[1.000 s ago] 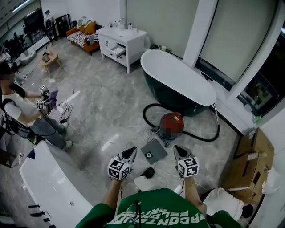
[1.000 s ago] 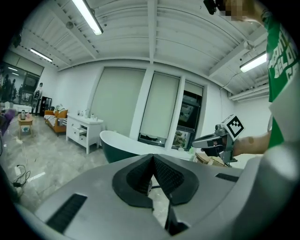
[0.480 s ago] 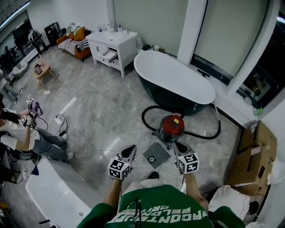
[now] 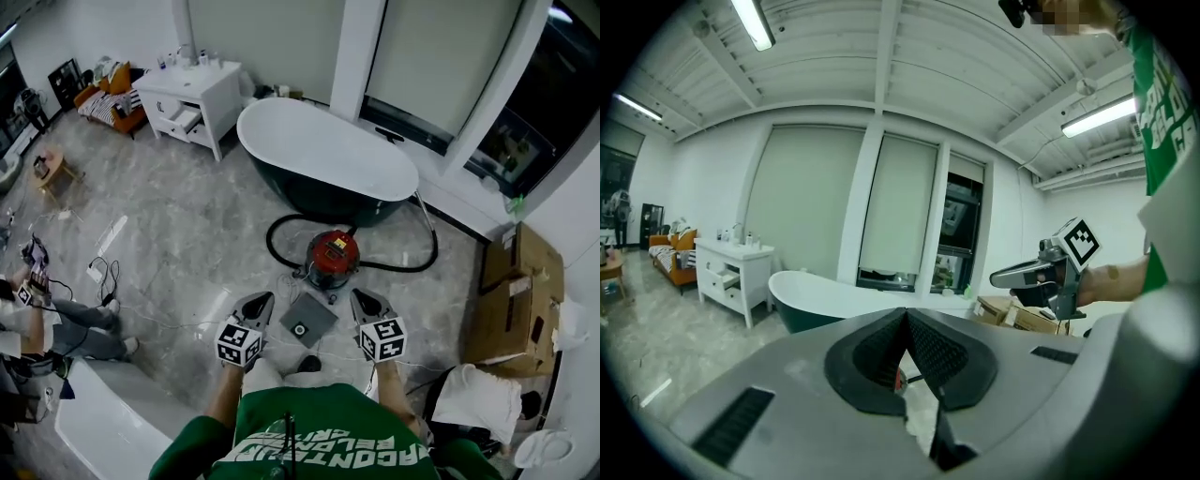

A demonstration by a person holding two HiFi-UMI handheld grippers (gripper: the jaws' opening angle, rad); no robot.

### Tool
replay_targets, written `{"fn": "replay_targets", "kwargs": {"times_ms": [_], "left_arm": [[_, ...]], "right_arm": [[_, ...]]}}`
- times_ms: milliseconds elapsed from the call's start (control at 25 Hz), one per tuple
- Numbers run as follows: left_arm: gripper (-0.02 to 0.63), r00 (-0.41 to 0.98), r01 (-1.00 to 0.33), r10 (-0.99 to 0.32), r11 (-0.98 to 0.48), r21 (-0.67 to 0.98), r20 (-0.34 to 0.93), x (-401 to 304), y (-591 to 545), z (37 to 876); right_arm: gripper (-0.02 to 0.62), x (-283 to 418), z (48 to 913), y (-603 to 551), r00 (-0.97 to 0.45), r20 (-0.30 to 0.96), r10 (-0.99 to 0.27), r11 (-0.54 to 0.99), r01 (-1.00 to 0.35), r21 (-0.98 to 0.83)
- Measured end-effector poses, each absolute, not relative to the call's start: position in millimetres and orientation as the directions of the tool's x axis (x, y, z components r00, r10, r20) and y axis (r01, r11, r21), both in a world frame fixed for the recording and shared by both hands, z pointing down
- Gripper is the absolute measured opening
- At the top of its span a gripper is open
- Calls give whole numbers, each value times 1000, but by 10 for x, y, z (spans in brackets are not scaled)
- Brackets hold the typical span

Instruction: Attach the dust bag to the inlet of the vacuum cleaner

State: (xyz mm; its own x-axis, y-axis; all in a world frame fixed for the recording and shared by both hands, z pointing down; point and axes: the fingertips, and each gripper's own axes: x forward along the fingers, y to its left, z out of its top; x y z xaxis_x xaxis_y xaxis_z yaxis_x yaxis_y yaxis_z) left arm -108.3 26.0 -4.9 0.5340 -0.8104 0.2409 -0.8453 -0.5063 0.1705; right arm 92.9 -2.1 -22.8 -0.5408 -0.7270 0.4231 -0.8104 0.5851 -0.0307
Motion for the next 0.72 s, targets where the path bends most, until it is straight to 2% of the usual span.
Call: {"fn": "replay_targets", "kwargs": {"times_ms": [360, 720], "left_arm": [[5, 632, -774, -739, -617, 142, 235, -797, -186, -87], [5, 674, -736, -702, -665, 128, 232, -914, -522, -156]], "right_arm": [[11, 1241, -228, -175, -428, 417, -802, 459, -888, -30], [11, 1071, -279, -441, -387, 412, -825, 411, -911, -32]]}}
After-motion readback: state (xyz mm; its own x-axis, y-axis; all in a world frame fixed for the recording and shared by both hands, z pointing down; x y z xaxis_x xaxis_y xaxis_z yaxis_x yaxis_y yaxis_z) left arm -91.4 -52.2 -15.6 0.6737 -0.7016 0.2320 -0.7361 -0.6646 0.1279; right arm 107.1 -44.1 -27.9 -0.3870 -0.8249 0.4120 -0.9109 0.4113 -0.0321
